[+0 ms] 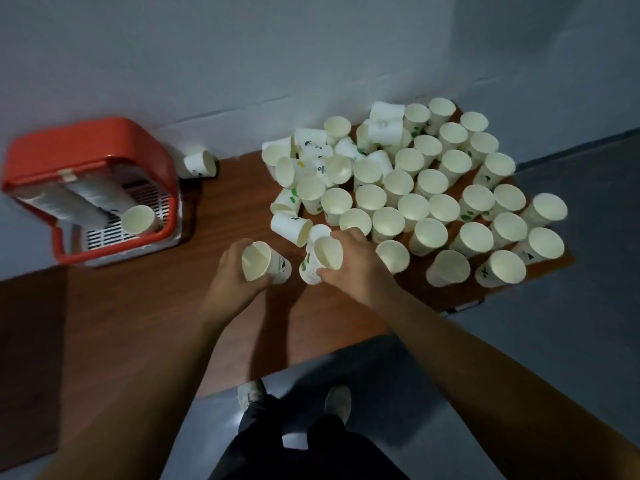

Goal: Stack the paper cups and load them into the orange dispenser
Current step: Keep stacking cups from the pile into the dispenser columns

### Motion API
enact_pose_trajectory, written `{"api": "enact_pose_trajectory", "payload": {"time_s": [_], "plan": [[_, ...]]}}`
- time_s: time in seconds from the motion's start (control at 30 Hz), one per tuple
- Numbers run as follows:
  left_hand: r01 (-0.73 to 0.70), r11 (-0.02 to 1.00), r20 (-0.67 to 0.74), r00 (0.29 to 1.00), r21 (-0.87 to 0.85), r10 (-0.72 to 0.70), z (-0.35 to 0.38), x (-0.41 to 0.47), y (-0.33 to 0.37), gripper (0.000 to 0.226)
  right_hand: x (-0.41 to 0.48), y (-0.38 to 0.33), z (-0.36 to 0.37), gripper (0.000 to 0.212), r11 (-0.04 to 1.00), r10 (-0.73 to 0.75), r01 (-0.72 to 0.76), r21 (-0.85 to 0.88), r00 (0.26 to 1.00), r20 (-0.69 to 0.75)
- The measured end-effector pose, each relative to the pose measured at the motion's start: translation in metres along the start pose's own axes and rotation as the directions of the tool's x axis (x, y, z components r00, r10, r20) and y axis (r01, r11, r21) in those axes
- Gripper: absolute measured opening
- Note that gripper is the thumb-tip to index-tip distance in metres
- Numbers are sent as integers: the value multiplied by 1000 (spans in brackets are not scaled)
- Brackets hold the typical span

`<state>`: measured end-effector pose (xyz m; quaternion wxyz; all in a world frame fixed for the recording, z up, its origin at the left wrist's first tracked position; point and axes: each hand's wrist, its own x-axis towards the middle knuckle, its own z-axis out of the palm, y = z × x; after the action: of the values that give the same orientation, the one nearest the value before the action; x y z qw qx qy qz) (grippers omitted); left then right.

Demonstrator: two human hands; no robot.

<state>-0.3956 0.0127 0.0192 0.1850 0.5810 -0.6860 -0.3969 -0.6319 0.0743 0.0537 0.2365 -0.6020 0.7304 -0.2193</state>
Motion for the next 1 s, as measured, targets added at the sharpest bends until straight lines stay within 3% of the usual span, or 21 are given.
{"api": "enact_pose_trajectory", "payload": {"time_s": [0.07,0.27,0.43,0.6,0.7,1.0], "plan": [[1,1000,-62,998,-30,-2,-35,2,-13,73,21,-31,8,76,999,-8,5,41,997,75],[39,996,-253,966,-85,-60,-142,4,-57,72,69,-119,43,71,985,-156,145,95,981,117],[110,959,-295,937,-261,-187,-215,25,-101,71,101,-185,80,65,962,-229,203,181,964,138],[103,981,-339,928,-162,-153,-252,71,-145,75,128,-222,116,62,962,-196,175,209,977,82],[60,997,-294,953,-50,-72,-252,100,-165,74,142,-235,136,63,960,-186,180,213,983,5],[-175,969,-46,982,172,186,-219,149,-207,64,166,-248,167,62,987,-21,27,161,999,-36]]}}
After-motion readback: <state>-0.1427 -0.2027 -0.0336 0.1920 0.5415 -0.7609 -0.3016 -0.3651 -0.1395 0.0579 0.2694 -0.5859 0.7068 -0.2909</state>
